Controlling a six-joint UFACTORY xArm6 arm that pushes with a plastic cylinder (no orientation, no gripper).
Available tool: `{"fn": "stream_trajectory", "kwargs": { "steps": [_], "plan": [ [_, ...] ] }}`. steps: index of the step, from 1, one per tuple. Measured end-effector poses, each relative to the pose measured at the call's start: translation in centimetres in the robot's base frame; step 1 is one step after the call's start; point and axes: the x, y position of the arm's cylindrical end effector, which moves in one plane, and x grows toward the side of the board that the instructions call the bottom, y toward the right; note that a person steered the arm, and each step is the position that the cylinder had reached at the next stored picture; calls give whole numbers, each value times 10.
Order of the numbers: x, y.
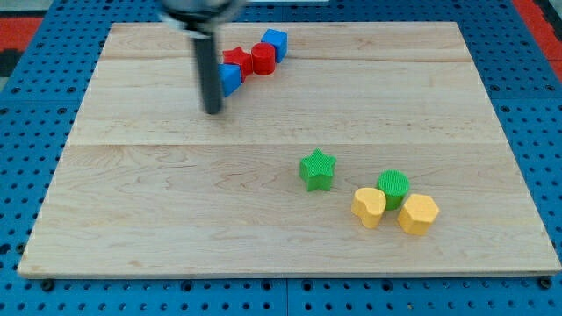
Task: Push the red star diagonal to the top left of the green star
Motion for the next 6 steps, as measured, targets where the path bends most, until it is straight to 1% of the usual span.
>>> {"fn": "stream_trajectory", "kwargs": {
  "steps": [1,2,3,4,5,6],
  "plan": [
    [-60,-41],
    [-93,-9],
    [-102,68],
    [-106,87],
    [-87,75],
    [-62,75]
  ]
}}
